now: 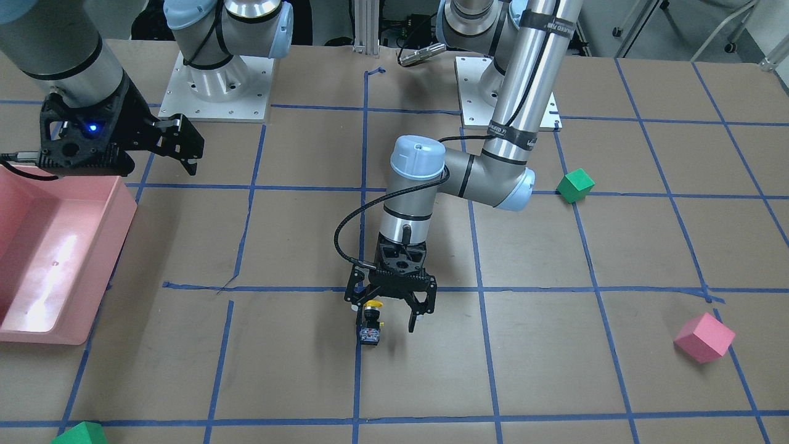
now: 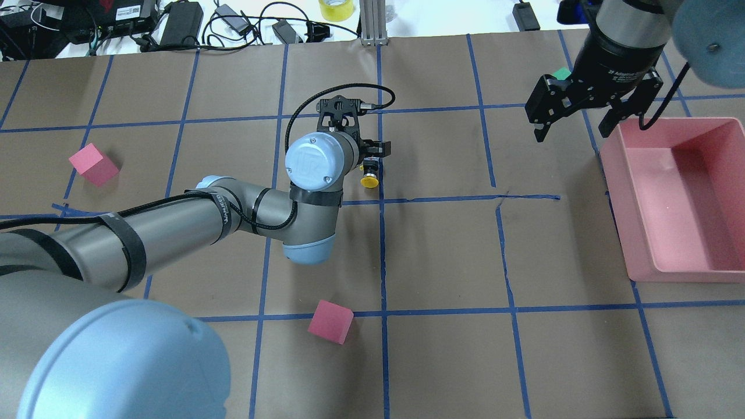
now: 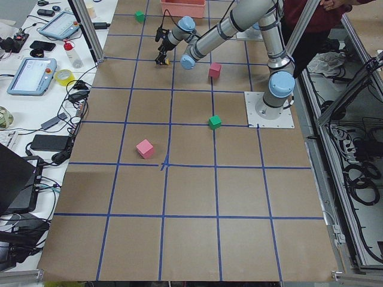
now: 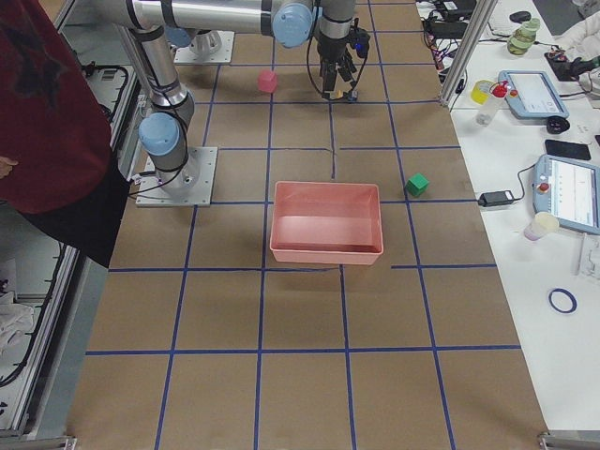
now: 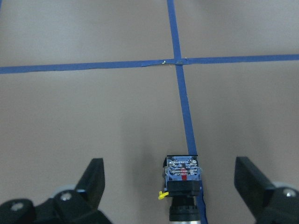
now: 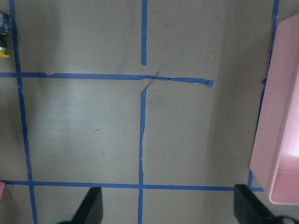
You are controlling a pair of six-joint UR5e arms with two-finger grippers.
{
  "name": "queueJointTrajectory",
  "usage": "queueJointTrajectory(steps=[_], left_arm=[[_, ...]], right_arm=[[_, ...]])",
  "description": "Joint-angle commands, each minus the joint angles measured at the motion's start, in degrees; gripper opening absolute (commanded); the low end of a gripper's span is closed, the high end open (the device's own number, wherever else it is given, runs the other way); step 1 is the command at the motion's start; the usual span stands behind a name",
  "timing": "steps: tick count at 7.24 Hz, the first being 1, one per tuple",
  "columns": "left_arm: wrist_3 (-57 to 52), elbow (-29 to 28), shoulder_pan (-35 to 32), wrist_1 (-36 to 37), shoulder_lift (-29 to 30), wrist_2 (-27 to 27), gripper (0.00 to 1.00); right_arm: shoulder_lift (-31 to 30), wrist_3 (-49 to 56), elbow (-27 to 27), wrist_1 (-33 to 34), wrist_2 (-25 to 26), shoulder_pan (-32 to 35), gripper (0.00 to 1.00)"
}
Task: Align button upright
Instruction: 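Reach the left gripper to the lying button and close on its body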
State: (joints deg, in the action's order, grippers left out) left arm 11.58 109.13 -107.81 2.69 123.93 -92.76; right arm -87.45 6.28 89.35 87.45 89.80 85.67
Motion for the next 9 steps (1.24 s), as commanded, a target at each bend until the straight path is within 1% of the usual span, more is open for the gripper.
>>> queueJointTrajectory(steps=[1, 4, 5, 6, 9], left_arm=[[-0.2, 0.8, 0.0, 7.4, 3.7, 0.2, 1.00], [-2.0, 0.3, 0.0, 11.5, 6.1, 0.8, 0.98], [-2.2, 0.3, 0.0, 11.9, 6.4, 0.8, 0.98], [-2.2, 0.3, 0.0, 12.1, 6.7, 0.9, 0.94], [-2.7, 0.8, 0.0, 11.8, 6.5, 1.7, 0.94]], right_arm=[[0.0, -0.1, 0.1, 0.0, -0.1, 0.0, 1.00], [0.0, -0.1, 0.3, 0.0, -0.1, 0.0, 1.00], [0.0, -0.1, 0.6, 0.0, -0.1, 0.0, 1.00], [-0.1, -0.1, 0.6, 0.0, -0.1, 0.0, 1.00], [-0.1, -0.1, 0.6, 0.1, -0.1, 0.0, 1.00]])
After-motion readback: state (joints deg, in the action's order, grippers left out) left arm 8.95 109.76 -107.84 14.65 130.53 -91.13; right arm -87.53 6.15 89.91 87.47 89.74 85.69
